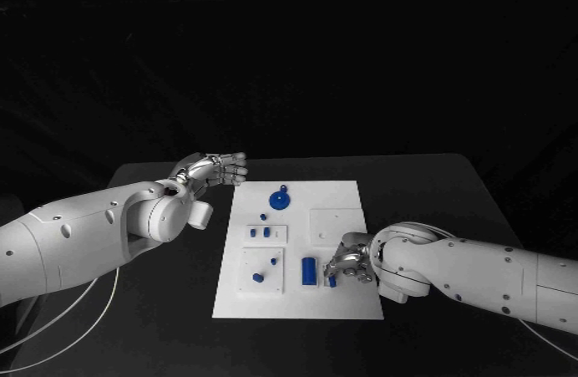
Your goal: Assemble the parts on the task board
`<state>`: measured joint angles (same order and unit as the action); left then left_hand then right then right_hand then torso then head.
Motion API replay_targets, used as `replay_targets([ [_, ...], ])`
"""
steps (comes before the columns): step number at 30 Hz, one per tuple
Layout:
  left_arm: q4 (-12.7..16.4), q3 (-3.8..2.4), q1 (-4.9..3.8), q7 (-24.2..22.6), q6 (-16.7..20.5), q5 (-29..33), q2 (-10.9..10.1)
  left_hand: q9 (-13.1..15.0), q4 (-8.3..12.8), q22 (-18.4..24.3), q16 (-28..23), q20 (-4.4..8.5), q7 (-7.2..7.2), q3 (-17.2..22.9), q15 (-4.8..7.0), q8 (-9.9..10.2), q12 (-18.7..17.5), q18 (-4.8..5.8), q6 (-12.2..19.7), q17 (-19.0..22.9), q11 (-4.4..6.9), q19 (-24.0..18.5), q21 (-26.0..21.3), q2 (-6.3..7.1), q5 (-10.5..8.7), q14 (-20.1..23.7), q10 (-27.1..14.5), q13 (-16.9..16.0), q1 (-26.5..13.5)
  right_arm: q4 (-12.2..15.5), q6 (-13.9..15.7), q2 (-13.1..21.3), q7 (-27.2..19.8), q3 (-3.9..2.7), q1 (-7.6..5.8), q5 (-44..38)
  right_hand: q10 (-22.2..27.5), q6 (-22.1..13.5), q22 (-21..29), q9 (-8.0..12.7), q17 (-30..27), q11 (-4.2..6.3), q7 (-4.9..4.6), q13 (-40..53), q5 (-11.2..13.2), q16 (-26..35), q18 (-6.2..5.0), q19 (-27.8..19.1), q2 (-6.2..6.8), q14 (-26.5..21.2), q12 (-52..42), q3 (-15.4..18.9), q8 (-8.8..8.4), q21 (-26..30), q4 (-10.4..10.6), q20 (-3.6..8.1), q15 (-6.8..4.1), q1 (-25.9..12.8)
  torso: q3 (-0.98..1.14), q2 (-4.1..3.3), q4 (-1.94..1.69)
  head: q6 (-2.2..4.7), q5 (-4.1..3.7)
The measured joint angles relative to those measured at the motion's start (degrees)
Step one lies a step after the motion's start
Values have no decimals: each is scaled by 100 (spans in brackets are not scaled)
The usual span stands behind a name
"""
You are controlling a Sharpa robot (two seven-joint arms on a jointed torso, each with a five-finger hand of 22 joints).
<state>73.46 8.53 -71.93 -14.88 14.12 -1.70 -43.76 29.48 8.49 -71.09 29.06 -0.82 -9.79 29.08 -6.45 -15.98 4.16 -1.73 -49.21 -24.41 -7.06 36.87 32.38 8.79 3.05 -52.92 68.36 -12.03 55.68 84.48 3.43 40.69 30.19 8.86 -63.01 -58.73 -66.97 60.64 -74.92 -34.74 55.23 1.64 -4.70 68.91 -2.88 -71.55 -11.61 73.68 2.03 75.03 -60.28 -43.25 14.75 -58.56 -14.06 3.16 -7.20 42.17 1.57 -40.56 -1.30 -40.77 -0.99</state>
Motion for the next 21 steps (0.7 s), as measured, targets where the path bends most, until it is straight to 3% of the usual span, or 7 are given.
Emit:
replay_targets([
  [11, -2, 0, 0, 5, -7, 0, 1, 0, 0, -5, 0, 0, 0, 0, 0, 0, 0, 0, 0, -6, 0, 0, 0, 0, 0, 0, 0, 5, 0, -47, 1, -42, 2, 0, 34, -27, 0, 0, 0, -3, -1, 0, 0, 0, 0, 0, -1, 0, -22, 1, 0, 16, 2, 0, 16, -1, 3, -22, -2, 1, -2, -10, 19],
  [21, -2, 0, 0, 10, -13, 0, 0, -6, 0, -4, -22, 0, 0, 0, 0, 0, 0, 1, 0, -12, 0, 0, 0, 0, 0, 0, 0, 5, 0, -84, 4, -69, 2, 4, 52, -33, 0, -1, 1, 3, 4, 0, 1, 0, 0, 0, -1, 1, 36, 1, 0, 35, 4, 0, 2, -1, 5, -81, -5, 1, -2, -19, 31],
])
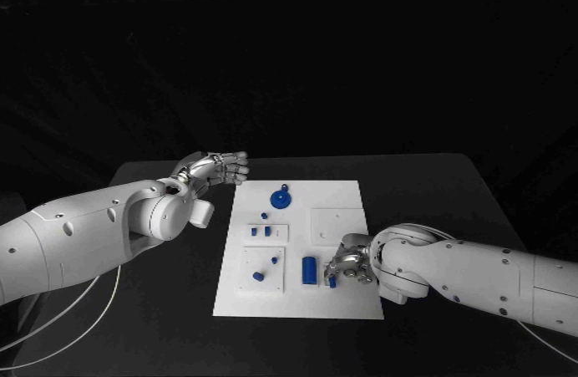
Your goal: Assemble the parts on the task board
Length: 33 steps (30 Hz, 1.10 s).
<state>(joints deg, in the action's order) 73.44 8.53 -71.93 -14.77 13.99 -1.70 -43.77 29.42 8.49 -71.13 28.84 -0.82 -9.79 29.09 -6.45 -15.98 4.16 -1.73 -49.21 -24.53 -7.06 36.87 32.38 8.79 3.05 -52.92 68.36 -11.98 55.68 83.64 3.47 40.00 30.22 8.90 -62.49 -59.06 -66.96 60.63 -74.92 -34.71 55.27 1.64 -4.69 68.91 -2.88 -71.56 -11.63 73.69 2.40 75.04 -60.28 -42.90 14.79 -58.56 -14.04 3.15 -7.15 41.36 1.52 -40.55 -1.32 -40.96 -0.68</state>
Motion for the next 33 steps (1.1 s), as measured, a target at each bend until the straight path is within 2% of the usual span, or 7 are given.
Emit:
replay_targets([
  [14, 1, 0, 0, 6, -7, 0, -2, 1, 0, -4, 0, 0, 20, 0, 0, 0, 0, 0, 20, -5, 0, 0, 0, 0, 0, 0, 0, 0, 0, 2, 18, -7, -6, 3, 4, -7, 0, -1, 1, -2, -1, 0, 0, 13, 0, 0, -1, -14, 209, 0, 0, 240, 1, 0, -5, 13, 2, -209, 2, 0, 2, 1, 19],
  [24, 0, 0, 0, 9, -11, 0, -5, 1, 0, -9, 0, 0, 20, 0, 0, 0, 0, 0, 20, -11, 0, 0, 0, 0, 0, 0, 0, -1, 0, 18, 31, 20, -42, 4, 7, -7, 0, -10, 1, 17, -1, 0, 10, 16, 0, 0, -2, -14, 258, -16, 23, 330, 0, 0, -35, 12, -7, -258, 2, 1, 2, 2, 30],
  [29, 0, 0, 0, 11, -11, 0, -11, 1, 0, -9, 0, 0, 20, 0, 0, 0, 0, 0, 20, -11, 0, 0, 0, 0, 0, 0, 0, -1, 0, 66, 0, 93, -123, 1, 6, -6, 0, -10, 1, 13, -2, 0, 10, 23, 0, 0, -3, -22, 471, -23, 23, 419, 0, 0, -124, 47, -2, -208, 2, 1, 1, 0, 32],
  [33, 2, 0, 0, 11, -12, 0, -15, 1, 0, -9, 0, 0, 20, 0, 0, 0, 0, -1, 20, -16, 0, 0, 0, 0, 0, 0, 0, -1, 0, 121, -85, 164, -194, 1, 6, -5, 0, -10, 1, 13, -2, 0, 10, 28, 0, 0, -1, -22, 594, -23, 23, 516, 0, 0, -221, 66, -2, -88, 3, 1, 1, 4, 34],
])
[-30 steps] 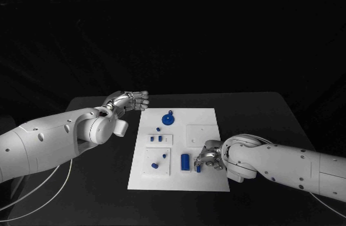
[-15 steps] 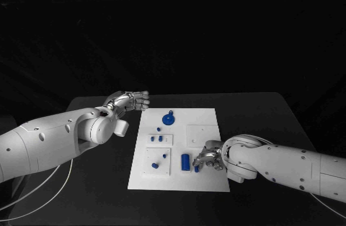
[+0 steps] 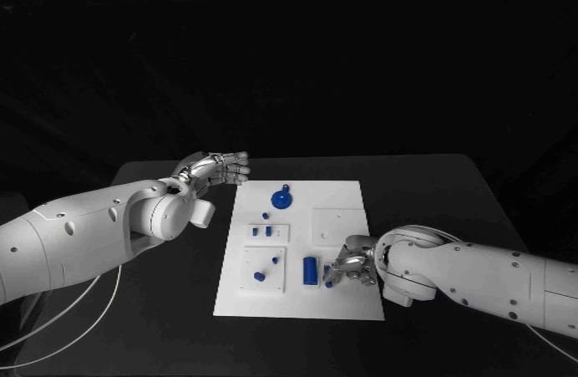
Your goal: Assemble the parts on the task board
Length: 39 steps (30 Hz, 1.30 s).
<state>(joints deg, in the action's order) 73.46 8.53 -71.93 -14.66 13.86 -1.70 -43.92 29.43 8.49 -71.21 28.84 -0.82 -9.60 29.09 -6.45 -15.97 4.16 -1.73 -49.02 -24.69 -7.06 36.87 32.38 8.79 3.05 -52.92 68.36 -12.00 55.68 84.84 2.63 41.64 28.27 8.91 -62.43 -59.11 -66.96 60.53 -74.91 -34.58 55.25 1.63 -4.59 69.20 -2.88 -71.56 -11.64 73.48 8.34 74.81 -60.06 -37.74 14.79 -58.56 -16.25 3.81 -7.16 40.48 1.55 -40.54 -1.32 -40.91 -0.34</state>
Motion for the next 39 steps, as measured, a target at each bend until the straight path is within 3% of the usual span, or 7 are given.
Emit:
replay_targets([
  [7, 0, 0, 0, 1, -1, 0, -7, 0, 0, -5, 0, 0, 0, 0, 0, 0, 0, 1, 0, 0, 0, 0, 0, 0, 0, 0, 0, 0, 0, 65, -155, 93, -98, 0, 38, 1, 0, 0, 0, -7, 0, 0, 0, 6, 0, 0, 0, 0, 111, 0, 0, 90, 0, 0, -11, -1, 1, 111, 3, 0, 2, -1, 6],
  [13, 0, 0, 0, 1, -2, 0, -7, 0, 0, -5, 0, 0, 0, 0, 0, 0, 0, 0, 0, -5, 0, 0, 0, 0, 0, 0, 0, 0, 0, 86, -230, 105, -134, 1, 48, 1, 0, 0, 0, -13, 1, 0, 0, 12, 0, 0, 0, 0, 49, 0, 0, 145, 0, 0, -34, -1, 2, 172, 4, -1, 5, -5, 3],
  [24, 0, 0, 0, 3, -4, 0, -7, 1, 0, -4, -20, 0, 0, 0, 0, 0, 0, 0, 0, -11, 0, 0, -23, 0, 0, 0, 0, 0, 0, 45, -248, 95, -140, 1, 61, -2, 0, -1, 0, -19, 6, 0, 1, 18, 0, 0, 0, 0, -250, 0, 0, 225, 0, 0, 14, -2, 5, 345, 2, 0, 2, -15, -9],
  [31, 0, 0, 0, 4, -4, 0, -6, 1, 0, -9, -20, 0, 0, 0, 0, -20, 0, 0, 0, -10, 0, 0, -23, 0, 0, 0, 0, -1, 0, 4, -228, 64, -132, 1, 63, -11, 0, -9, 0, -18, 11, 0, 9, 17, 0, 0, 0, 0, -689, 14, 0, 222, 0, 0, 46, -3, -7, 330, 1, -1, -2, -20, -13],
  [39, 0, 0, 0, 5, -5, 0, -7, 1, 0, -9, -20, 0, 0, 0, 0, -19, 0, 0, 0, -16, 0, 0, -23, 0, 0, 0, 0, -1, 0, -20, -185, 43, -127, 1, 63, -22, 0, -9, 0, -18, 17, 0, 10, 22, 0, 0, -1, 0, -797, 15, 22, 143, 0, 0, 28, -5, -6, 291, -2, -1, -2, -29, -13],
])
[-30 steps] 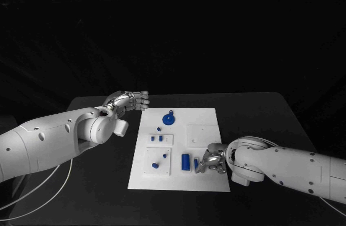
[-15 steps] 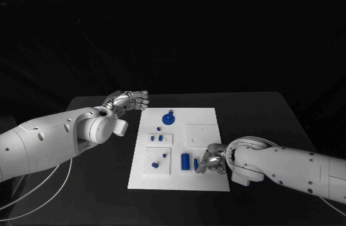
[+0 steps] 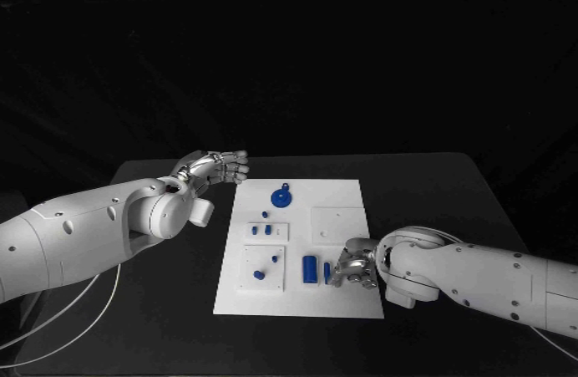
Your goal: Assemble the parts on the task board
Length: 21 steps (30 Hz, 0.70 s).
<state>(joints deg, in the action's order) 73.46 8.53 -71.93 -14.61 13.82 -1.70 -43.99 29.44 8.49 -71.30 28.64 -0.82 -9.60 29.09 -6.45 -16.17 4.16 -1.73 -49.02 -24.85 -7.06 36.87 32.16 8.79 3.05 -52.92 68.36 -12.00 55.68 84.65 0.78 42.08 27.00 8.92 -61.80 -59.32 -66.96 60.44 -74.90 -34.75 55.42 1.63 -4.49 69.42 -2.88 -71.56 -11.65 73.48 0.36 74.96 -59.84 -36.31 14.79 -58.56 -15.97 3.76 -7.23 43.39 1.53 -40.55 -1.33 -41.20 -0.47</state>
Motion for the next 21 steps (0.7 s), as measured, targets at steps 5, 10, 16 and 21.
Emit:
replay_targets([
  [5, 0, 0, 0, 1, 0, 0, -2, 0, -15, -5, 0, 0, 0, -15, 0, 0, 0, 0, 0, -6, 0, 0, 0, 0, 0, 0, 0, 0, 0, -11, 16, 2, 0, -2, 0, -3, 0, 0, 0, 0, 0, 0, 0, 0, 0, 0, 1, 8, -61, 8, 0, -16, 0, 0, 16, -9, 7, -1, -1, 0, 1, 0, 0],
  [10, 4, 0, 0, 2, 0, 0, -2, 0, -15, -5, 0, 0, 0, -15, 0, 1, 0, 0, 0, -6, 0, 0, 0, 0, 0, 0, 0, 0, 0, -11, 19, -5, 0, -2, -1, -5, 0, 0, 0, 1, 0, 0, 0, 0, 0, 0, 0, 9, -61, 8, 0, -16, 0, 0, 16, -9, 8, -1, 0, 0, 3, 1, -2],
  [16, 4, 0, 0, 4, -1, 0, -3, 0, -15, -5, 0, 0, 0, -15, 0, 1, 0, 0, 0, -11, 0, 0, 0, 0, 0, 0, 0, 0, 0, -46, 31, -47, 21, -2, -1, -33, 0, 0, -1, 5, 5, 0, 0, -1, 0, 0, 0, 9, -29, 8, 0, -16, 0, 0, 16, -9, 9, -32, 1, 0, 5, 0, -3],
  [21, 5, 0, 0, 5, -1, 0, -3, 0, -15, -6, 1, 0, 0, -15, 0, 1, 0, 0, 0, -11, 0, 0, 0, 0, 0, 0, 0, 0, 0, -87, 36, -120, 52, -2, 5, -103, 0, 17, -5, 1, 5, 0, -15, 4, 0, 0, 0, 9, -29, -4, 0, -51, 3, 0, -1, -10, -2, -32, 2, 1, 4, -2, -8],
])
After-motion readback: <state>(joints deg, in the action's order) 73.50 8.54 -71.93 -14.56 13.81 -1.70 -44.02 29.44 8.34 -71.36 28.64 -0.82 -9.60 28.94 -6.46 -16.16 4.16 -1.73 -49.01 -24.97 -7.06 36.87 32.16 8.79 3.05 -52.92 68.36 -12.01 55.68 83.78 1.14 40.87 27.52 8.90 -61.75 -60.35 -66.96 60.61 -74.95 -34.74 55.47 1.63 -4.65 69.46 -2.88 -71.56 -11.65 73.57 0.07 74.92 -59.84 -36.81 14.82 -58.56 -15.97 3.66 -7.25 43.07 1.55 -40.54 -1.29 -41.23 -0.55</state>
